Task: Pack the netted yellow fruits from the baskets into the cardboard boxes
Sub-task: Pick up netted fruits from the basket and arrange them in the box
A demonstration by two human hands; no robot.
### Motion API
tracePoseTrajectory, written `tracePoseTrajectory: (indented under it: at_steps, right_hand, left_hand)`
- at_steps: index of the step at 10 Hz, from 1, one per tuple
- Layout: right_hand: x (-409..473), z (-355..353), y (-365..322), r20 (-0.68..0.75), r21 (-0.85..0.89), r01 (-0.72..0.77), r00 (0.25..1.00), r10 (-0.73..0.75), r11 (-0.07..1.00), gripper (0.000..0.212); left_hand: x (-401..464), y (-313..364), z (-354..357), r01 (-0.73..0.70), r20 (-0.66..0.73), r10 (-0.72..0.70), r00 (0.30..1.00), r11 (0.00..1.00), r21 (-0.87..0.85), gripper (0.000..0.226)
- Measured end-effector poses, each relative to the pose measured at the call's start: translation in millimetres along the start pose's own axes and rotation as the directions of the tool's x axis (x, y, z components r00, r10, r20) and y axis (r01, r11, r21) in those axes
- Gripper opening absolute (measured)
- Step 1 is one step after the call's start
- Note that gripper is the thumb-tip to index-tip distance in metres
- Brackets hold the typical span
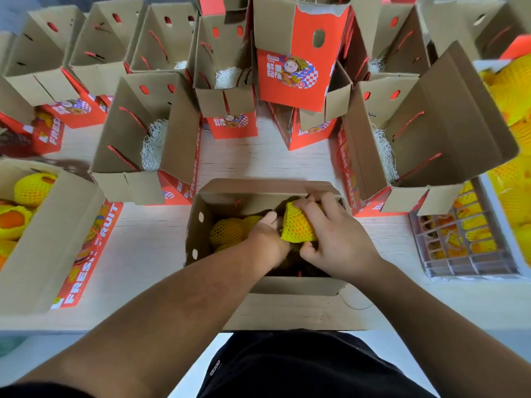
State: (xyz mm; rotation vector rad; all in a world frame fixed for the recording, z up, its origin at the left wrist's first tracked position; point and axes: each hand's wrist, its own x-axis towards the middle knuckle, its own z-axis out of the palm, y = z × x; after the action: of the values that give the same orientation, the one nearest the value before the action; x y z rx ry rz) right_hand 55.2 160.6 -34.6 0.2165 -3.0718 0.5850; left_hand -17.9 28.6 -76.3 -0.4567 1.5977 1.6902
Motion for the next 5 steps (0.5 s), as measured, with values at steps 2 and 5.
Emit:
tracePoseTrajectory:
  at_steps: [2, 5]
  right_hand:
    - [7, -3, -2, 0.32, -0.239, 0.07, 0.947, 0.011, 0.969, 0.078]
    - [39, 11, -19, 0.813, -0.281, 0.24, 0.574, 0.098, 0.929, 0.049]
  left_hand:
    - [-2, -11, -25, -0.363, 0.363, -0.074, 0.929, -0.384, 0.849, 0.05]
    - [-23, 5, -88, -0.559, 0.557, -0.045, 0.829, -0.078, 0.826, 0.034]
